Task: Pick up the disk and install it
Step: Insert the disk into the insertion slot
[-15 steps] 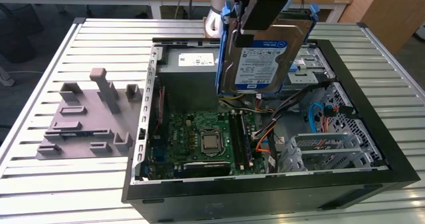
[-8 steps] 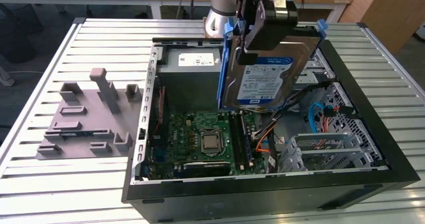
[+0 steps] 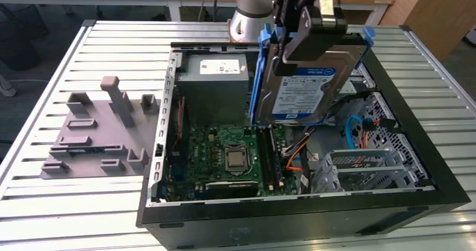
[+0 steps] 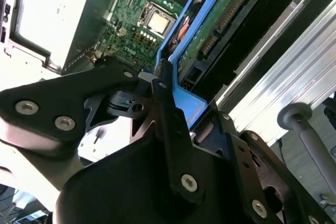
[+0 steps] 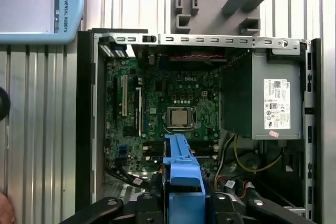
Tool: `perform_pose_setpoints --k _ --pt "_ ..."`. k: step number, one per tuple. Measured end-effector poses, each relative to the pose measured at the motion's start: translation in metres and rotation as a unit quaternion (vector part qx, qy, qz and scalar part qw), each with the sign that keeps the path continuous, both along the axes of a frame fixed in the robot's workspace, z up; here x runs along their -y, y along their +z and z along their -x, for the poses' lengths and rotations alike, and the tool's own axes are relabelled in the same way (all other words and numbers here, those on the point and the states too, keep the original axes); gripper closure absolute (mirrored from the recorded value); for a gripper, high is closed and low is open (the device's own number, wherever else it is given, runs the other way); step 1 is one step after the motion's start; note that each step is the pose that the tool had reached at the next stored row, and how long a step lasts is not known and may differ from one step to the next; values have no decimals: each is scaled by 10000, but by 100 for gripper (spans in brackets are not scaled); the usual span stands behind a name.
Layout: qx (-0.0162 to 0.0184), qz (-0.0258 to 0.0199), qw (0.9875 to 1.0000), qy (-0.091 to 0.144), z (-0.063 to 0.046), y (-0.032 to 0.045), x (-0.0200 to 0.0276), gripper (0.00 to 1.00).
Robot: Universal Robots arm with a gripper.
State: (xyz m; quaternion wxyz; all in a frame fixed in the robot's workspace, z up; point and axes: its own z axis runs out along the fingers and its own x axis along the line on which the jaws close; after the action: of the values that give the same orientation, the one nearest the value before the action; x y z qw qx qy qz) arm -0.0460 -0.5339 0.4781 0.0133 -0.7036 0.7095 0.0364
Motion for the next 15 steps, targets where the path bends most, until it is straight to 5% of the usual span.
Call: perform_pose_setpoints --k 5,11,15 --pt "0 0 10000 0 -96 -5 15 64" --pt "0 1 10000 -5 -106 -25 135 64" --pt "0 0 10000 -5 -118 -38 161 64"
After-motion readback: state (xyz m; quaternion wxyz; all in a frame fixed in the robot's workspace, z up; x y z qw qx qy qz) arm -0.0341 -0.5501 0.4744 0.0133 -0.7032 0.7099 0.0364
